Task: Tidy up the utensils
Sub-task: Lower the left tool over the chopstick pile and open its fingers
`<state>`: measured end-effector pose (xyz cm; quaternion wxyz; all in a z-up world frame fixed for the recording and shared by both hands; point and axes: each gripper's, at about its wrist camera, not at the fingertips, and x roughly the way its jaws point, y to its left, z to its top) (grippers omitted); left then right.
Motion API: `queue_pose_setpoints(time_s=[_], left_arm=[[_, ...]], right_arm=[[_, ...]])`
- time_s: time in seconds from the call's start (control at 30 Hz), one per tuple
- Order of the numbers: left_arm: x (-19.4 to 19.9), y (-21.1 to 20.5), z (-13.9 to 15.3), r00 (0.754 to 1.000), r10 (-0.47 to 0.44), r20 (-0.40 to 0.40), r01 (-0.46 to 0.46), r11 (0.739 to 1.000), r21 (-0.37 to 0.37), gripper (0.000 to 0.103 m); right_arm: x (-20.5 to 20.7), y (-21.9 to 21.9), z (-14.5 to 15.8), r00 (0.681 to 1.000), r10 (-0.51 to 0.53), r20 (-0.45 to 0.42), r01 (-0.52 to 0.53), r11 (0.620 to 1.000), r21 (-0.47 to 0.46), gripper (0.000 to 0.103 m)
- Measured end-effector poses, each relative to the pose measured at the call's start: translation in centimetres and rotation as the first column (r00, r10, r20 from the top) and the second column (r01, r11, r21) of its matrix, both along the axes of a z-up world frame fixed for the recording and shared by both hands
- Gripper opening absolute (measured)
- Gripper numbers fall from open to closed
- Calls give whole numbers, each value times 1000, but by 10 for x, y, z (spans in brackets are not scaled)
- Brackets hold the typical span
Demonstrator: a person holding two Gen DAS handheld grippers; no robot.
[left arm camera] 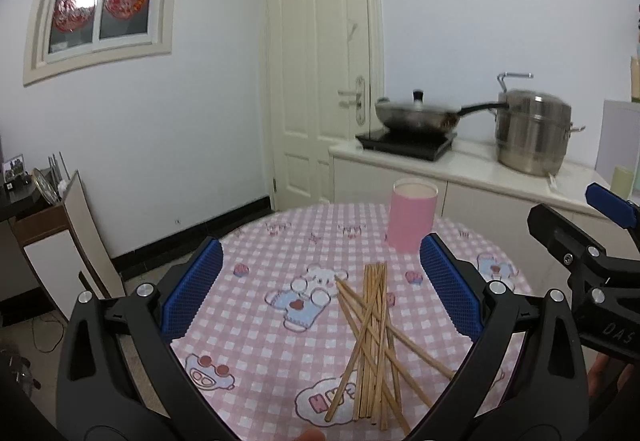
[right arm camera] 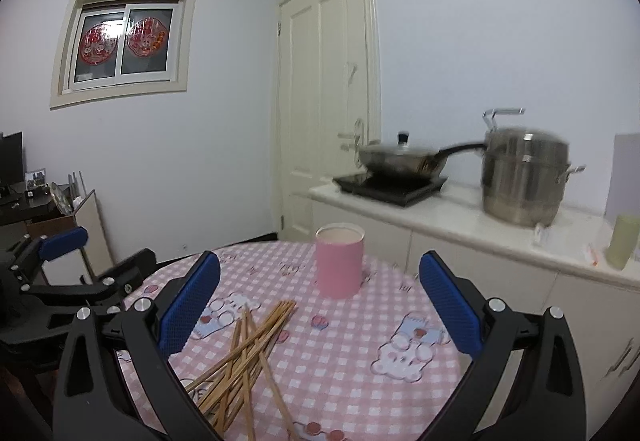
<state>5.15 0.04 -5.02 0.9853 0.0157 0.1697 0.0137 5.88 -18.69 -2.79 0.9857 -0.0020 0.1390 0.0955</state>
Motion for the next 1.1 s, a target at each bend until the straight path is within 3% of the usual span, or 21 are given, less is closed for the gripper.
queue_pose_setpoints(time_s=[0.17,0.37,0.5,0.77,0.9,1.1], left_arm=[[31,10,-29,987,0,-163,0,1000,-2,97],[71,23,-73,935,0,-355,-5,1000,-13,97],[88,31,-94,905,-28,-425,5,998,-55,97],[116,20,-108,879,-97,-468,82,995,-52,96],[132,3,-111,863,-145,-484,140,989,-48,83],[161,-17,-126,817,-200,-542,205,977,-51,59]], right_arm=[[26,2,-22,989,4,-150,-5,1000,-8,96],[56,-2,-52,960,-41,-275,32,999,-39,96],[73,-5,-68,941,-40,-336,30,999,-35,96],[102,-7,-96,907,-38,-419,23,999,-42,96],[112,-8,-102,896,-29,-444,14,999,-36,96],[126,-15,-109,884,-25,-467,16,1000,-22,96]])
